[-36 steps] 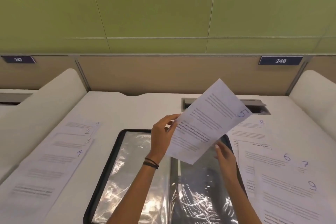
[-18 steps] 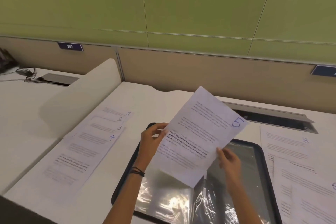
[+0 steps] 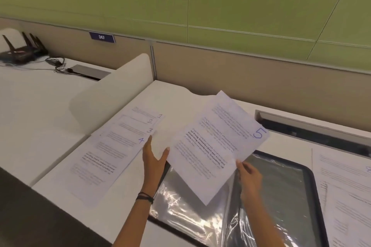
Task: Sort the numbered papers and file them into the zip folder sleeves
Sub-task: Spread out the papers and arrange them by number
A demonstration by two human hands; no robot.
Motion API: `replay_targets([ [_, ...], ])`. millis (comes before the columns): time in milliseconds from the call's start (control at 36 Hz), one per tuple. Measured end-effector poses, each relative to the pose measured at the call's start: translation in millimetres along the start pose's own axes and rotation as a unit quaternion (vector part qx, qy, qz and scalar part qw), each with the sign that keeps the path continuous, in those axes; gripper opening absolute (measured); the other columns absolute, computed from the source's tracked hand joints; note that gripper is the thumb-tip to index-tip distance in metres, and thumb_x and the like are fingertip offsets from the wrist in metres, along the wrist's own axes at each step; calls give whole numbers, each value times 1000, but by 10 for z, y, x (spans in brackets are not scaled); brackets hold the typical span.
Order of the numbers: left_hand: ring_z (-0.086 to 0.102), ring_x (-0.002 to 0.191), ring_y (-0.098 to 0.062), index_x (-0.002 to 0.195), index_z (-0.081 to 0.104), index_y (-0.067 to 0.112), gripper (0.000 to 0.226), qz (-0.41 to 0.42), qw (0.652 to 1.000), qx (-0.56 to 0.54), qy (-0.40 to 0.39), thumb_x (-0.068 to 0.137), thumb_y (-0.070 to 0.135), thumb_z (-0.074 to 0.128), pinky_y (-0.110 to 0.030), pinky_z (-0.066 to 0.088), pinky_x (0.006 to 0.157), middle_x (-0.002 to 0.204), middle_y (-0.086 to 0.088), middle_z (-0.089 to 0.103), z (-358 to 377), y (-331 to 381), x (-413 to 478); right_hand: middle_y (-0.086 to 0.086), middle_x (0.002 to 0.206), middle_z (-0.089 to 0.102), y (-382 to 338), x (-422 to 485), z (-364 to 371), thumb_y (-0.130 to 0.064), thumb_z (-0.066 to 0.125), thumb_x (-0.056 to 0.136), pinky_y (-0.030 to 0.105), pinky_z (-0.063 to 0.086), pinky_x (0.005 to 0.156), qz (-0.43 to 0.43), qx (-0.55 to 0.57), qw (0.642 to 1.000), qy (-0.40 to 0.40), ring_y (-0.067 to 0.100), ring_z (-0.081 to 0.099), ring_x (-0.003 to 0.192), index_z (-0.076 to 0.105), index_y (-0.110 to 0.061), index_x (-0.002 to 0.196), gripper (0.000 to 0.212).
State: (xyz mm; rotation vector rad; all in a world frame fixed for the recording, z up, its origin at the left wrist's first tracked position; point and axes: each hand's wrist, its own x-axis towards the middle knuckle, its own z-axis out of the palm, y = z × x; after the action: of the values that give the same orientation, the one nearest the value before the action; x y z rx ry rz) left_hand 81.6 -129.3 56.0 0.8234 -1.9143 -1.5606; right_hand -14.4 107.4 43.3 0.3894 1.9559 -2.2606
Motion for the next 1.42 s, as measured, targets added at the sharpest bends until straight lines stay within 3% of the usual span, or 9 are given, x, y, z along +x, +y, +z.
replay_targets([
  [111,42,130,-20,151,11,23,80,-159,981,-102,-35,90,27,62,-29,36,101,146,-4,37,-10,-68,-73,8,65,52,69,-53,146,-9,63,88,13,36,37,18,18,1000,-3,14,44,55,61,-8,86,3],
  [250,65,91,-16,122,53,13,29,-206,953,-191,-111,93,10,56,-24,57,66,105,-5,67,-30,-120,-156,8,64,54,171,-153,302,-9,64,87,13,37,38,14,2,999,-35,16,48,57,62,-11,79,9],
  [361,64,99,-19,113,59,14,23,-147,970,-176,-79,93,5,55,-28,56,77,107,-5,67,-137,-187,-137,10,65,54,244,-202,425,-9,64,87,13,39,40,2,-28,997,-67,17,48,57,63,-6,83,5],
  [583,63,98,-19,118,58,16,27,-137,972,-187,-28,93,6,55,-22,56,65,108,-3,67,-428,-354,-102,7,71,64,420,-145,539,-12,60,90,14,46,51,-84,-127,977,-152,18,59,67,65,-3,89,10],
  [833,59,100,-19,123,56,16,30,-154,967,-180,98,95,8,54,-34,52,80,113,-5,63,-955,-655,1,-13,136,41,844,-85,411,-23,50,96,21,28,104,-222,-401,835,-304,7,40,125,53,-21,128,32],
  [972,56,87,-11,117,55,13,23,-160,955,-166,184,95,7,52,-28,47,74,110,-4,59,-1302,-782,26,-10,146,36,1018,-45,365,-20,48,97,21,22,109,-244,-439,813,-295,7,31,134,52,-20,132,35],
  [1111,54,95,-21,122,54,-2,27,-165,934,-157,276,96,4,50,-34,44,89,112,-9,56,-1620,-925,18,-11,146,36,1108,-18,344,-21,46,98,28,26,112,-268,-436,811,-285,8,31,136,52,-24,132,35],
  [1222,54,76,-12,112,57,0,18,-174,916,-148,330,96,3,49,-35,44,91,107,-10,55,-1802,-1025,-17,-12,146,37,1152,-5,328,-22,45,98,25,24,111,-287,-445,802,-275,7,31,135,52,-25,132,35],
  [1417,53,90,-23,98,59,-2,11,-204,892,-115,386,94,5,51,-42,46,92,95,-9,57,-2142,-1312,-50,-8,146,39,1172,16,349,-20,46,98,24,24,111,-292,-456,796,-272,10,34,135,54,-22,131,35],
])
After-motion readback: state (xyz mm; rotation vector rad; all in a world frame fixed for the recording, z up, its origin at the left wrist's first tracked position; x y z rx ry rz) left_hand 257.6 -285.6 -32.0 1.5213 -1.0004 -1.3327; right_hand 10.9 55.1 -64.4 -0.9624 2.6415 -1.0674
